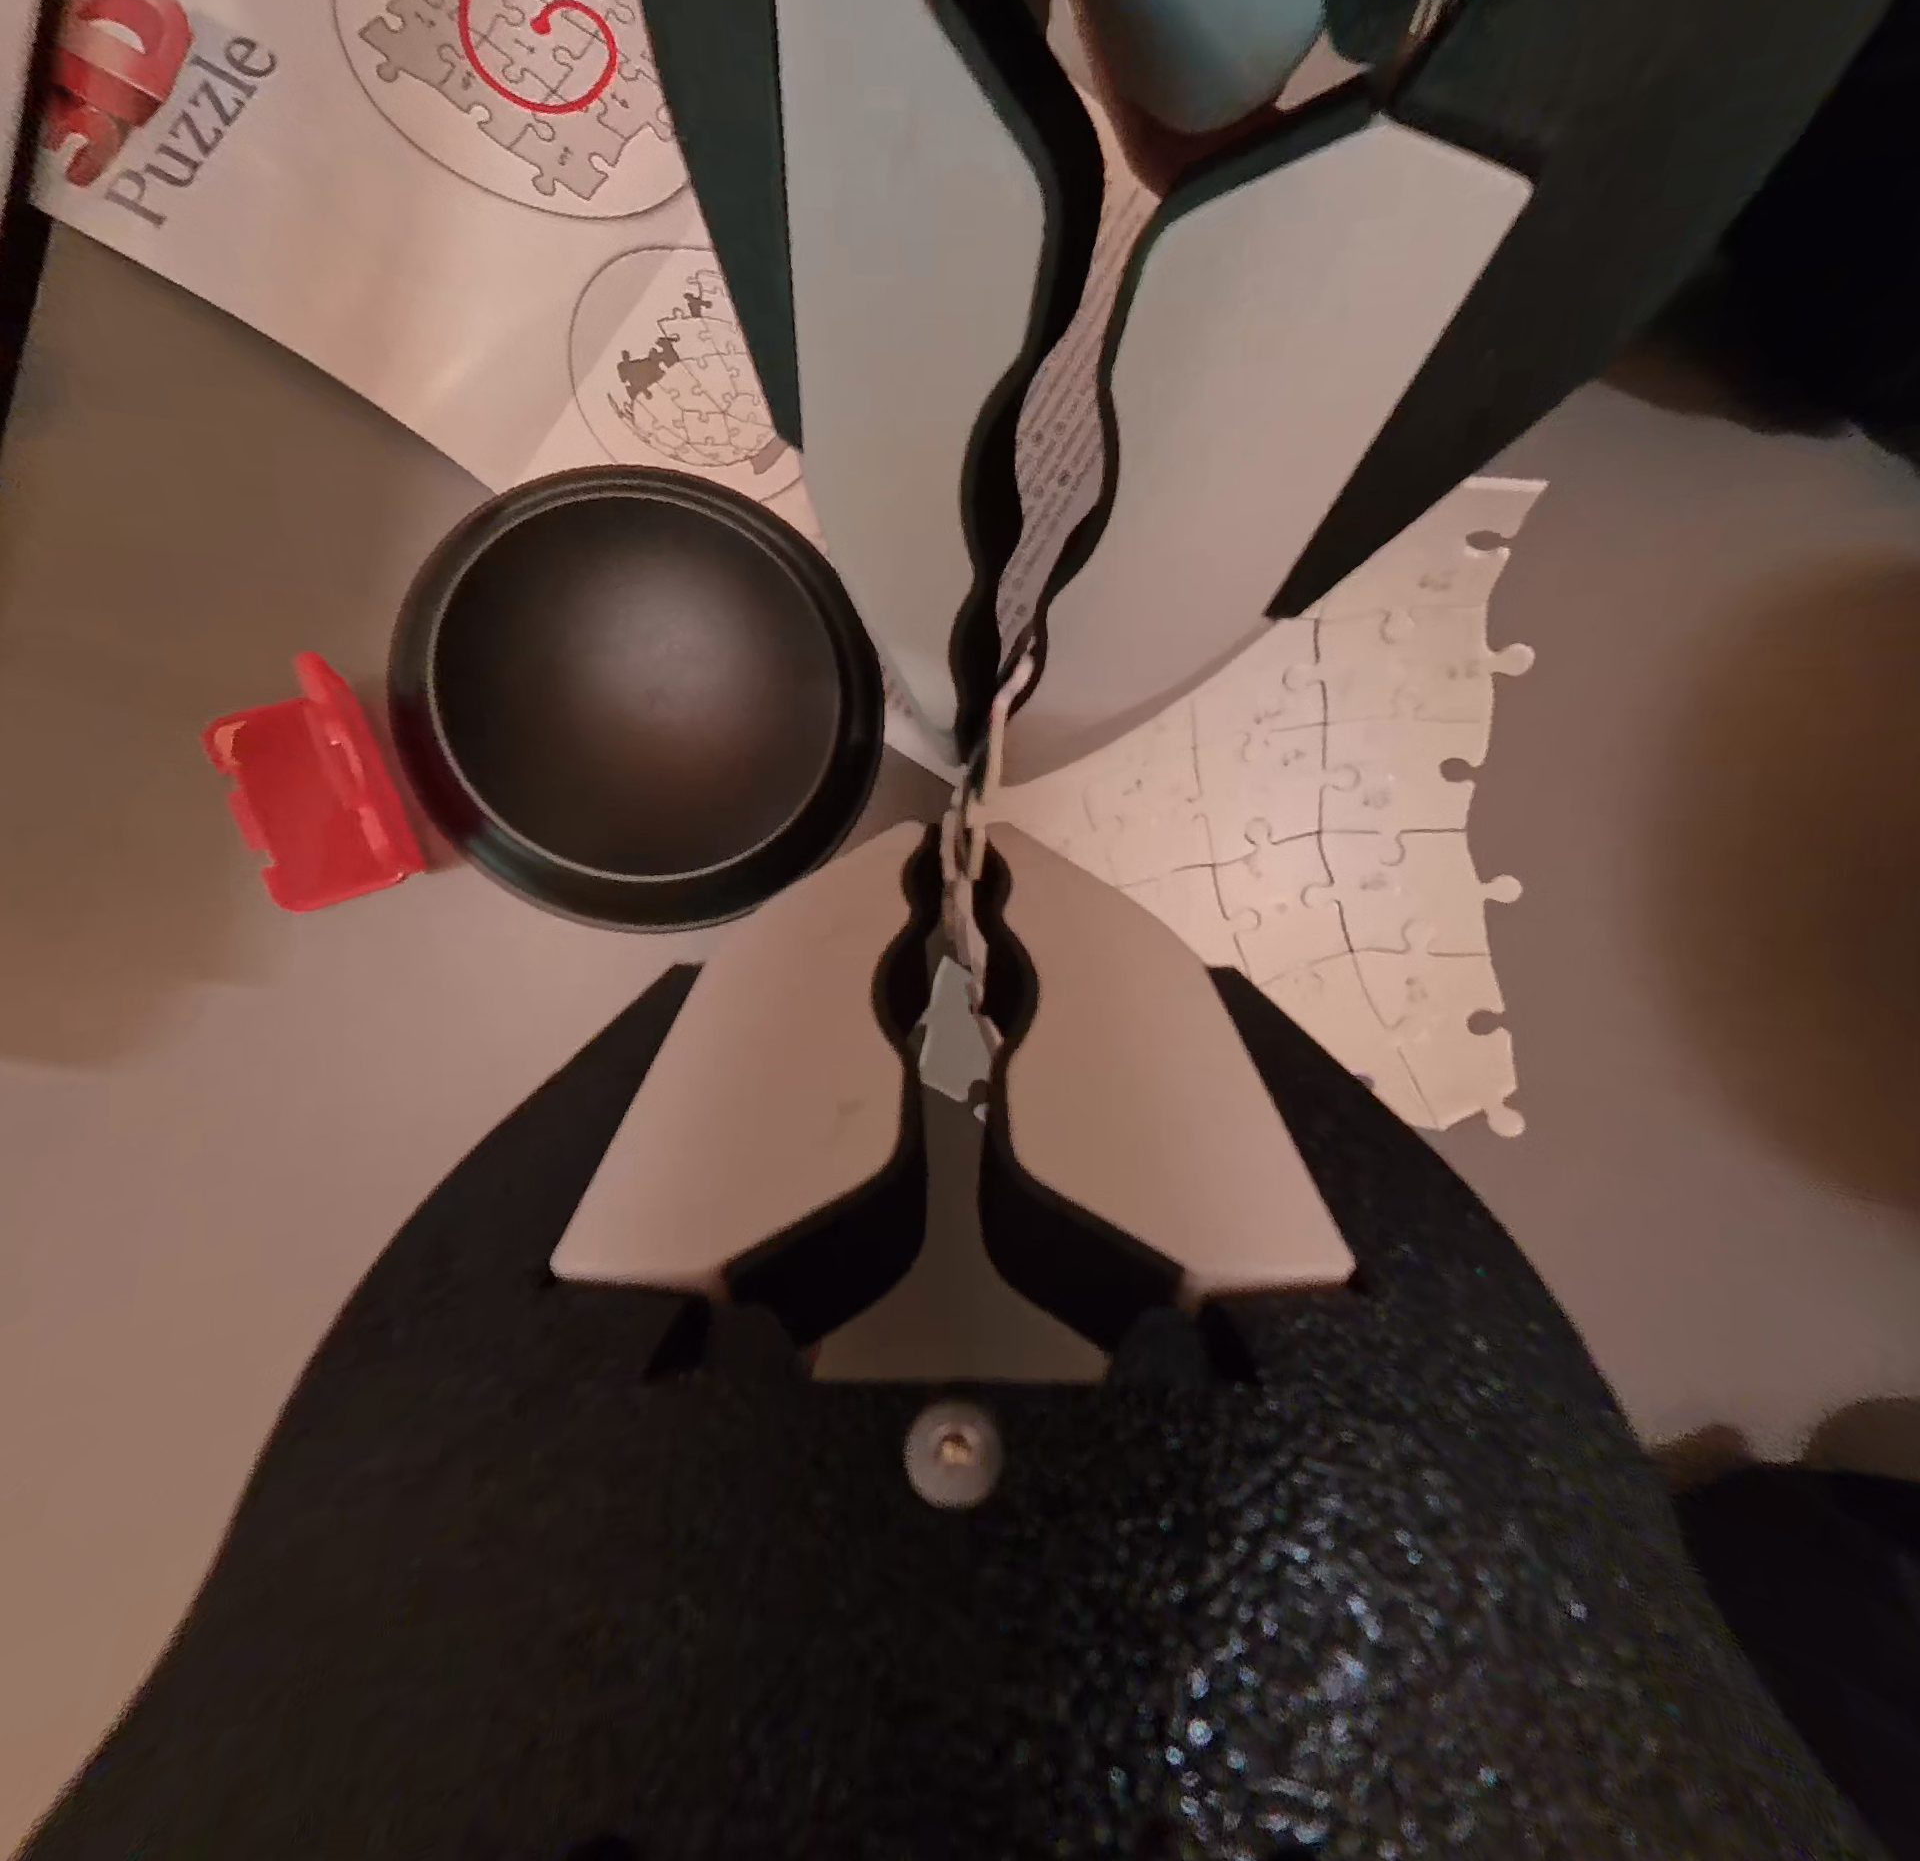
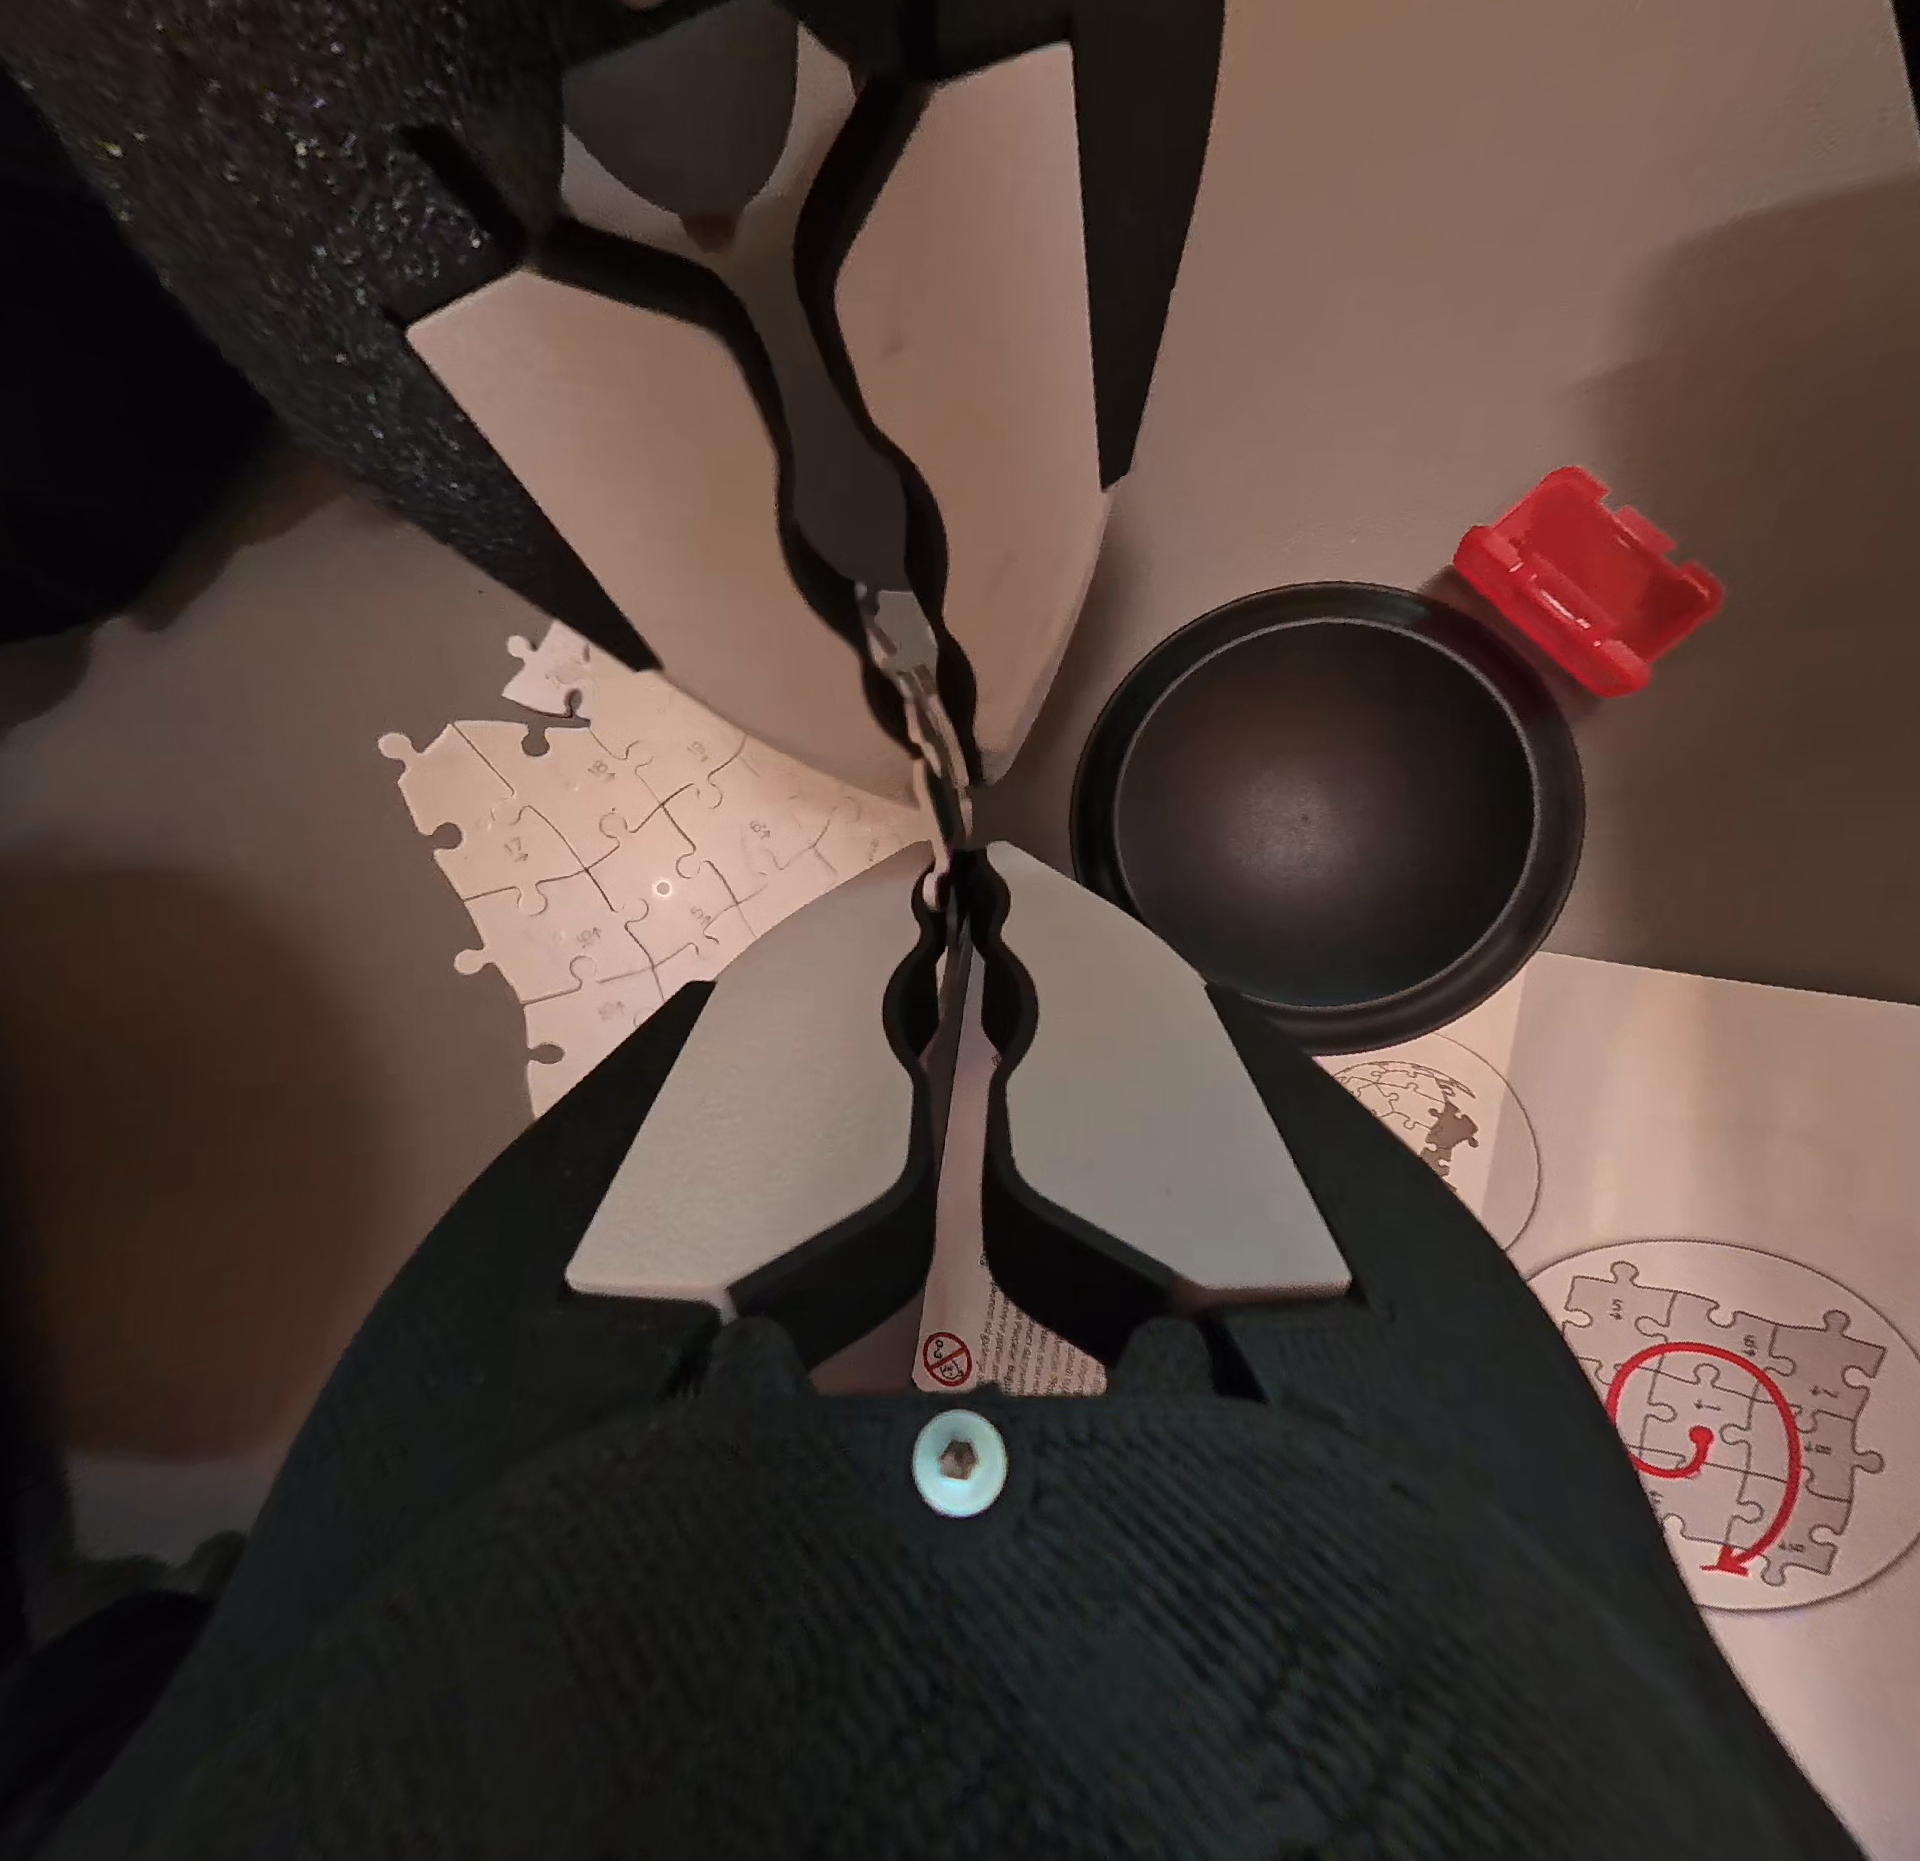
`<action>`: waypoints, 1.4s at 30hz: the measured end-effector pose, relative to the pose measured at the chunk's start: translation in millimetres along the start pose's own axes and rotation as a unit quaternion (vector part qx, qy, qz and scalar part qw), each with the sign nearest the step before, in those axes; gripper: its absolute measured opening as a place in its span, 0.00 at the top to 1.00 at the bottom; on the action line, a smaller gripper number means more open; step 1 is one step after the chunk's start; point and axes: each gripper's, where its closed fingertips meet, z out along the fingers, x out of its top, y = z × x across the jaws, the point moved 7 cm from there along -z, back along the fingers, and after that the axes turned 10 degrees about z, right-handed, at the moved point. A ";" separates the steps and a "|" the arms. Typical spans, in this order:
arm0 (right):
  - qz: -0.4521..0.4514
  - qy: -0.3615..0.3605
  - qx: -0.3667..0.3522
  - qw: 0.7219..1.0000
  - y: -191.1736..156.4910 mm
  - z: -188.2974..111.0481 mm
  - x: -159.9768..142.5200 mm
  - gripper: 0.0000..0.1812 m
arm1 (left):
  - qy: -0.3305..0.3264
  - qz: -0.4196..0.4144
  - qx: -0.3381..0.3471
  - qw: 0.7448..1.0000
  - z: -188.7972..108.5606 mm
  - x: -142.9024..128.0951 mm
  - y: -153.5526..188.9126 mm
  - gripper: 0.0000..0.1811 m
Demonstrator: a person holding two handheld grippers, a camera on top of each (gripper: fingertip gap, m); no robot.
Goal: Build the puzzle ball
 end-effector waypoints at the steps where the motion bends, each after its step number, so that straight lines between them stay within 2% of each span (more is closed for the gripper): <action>1: 0.001 0.003 0.000 1.000 0.2 -0.5 0.3 0.98 | 0.003 -0.001 0.000 1.000 -0.8 -0.1 -0.3 0.98; 40: 0.029 0.012 0.019 0.999 8.7 -4.9 -6.5 0.98 | 0.027 -0.001 0.009 1.000 -5.4 2.9 -3.7 0.99; 42: 0.013 0.010 0.012 1.000 8.9 -6.8 -7.7 0.92 | 0.022 0.003 0.014 1.000 -6.2 3.2 -2.8 0.99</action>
